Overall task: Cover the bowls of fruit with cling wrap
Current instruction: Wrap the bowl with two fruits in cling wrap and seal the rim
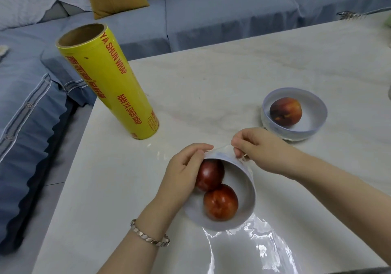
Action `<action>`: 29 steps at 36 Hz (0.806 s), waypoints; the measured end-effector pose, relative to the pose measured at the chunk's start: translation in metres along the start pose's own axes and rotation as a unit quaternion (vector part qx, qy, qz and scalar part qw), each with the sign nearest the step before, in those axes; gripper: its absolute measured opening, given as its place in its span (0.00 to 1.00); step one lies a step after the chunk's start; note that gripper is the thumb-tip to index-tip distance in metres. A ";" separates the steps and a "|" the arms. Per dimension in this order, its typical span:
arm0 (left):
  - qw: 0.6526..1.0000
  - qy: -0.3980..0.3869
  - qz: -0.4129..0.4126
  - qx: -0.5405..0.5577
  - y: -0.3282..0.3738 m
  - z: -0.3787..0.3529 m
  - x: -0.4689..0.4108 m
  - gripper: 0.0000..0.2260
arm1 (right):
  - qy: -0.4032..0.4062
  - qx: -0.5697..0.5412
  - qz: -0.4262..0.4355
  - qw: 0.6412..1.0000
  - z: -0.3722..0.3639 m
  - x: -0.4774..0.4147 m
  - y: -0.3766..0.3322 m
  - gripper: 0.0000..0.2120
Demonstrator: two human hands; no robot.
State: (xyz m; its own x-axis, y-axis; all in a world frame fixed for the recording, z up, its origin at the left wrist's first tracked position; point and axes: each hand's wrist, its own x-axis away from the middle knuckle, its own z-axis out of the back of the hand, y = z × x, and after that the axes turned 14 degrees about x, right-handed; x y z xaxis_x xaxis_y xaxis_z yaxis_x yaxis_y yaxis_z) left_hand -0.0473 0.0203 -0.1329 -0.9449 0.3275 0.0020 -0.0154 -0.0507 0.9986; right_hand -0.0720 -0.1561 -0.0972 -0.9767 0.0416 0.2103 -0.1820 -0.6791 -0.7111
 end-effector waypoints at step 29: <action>0.998 -0.033 -0.043 -0.036 -0.007 0.004 0.001 0.14 | -0.058 -0.123 -0.135 0.981 -0.021 -0.024 0.003 0.07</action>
State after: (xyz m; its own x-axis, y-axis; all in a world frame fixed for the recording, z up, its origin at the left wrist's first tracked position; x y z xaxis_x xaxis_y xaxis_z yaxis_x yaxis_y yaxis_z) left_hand -0.0469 0.0252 -0.1393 -0.9155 0.3946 -0.0783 -0.1217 -0.0861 0.9888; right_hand -0.0520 -0.1434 -0.1186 -0.8720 0.1022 0.4788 -0.4688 -0.4560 -0.7565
